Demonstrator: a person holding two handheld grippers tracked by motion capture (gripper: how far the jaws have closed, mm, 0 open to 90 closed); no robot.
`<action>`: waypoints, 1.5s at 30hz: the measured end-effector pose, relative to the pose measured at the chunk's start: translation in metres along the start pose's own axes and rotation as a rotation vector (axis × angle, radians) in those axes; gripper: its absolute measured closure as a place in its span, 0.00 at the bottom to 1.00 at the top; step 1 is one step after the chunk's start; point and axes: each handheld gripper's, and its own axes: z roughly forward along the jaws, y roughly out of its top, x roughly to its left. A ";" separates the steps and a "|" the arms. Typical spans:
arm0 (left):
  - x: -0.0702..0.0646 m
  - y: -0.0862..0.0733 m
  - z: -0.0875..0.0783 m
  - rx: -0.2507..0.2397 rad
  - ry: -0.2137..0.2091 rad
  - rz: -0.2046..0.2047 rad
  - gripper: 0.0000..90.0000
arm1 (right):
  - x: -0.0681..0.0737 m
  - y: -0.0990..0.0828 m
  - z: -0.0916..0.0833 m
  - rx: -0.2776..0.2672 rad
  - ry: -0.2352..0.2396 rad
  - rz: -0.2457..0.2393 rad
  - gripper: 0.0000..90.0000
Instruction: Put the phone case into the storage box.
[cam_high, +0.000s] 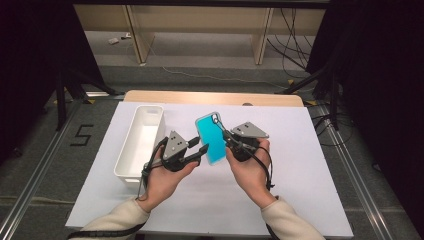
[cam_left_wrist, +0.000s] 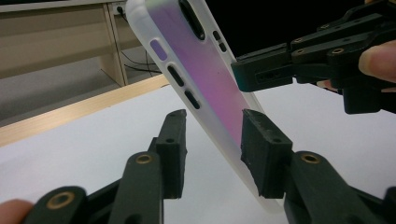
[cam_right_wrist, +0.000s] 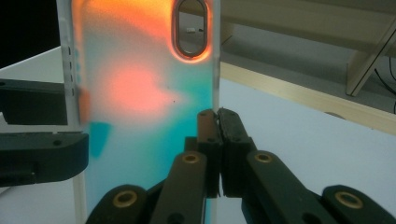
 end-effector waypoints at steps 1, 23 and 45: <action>0.000 0.000 0.000 0.001 -0.001 0.001 0.70 | 0.000 0.000 0.000 0.002 0.000 0.002 0.99; 0.010 0.005 0.000 -0.009 0.034 -0.051 0.88 | 0.005 0.001 -0.003 -0.026 0.004 0.020 0.98; 0.020 0.008 0.000 -0.012 0.085 -0.034 0.93 | 0.010 0.001 -0.004 -0.059 0.016 0.014 0.96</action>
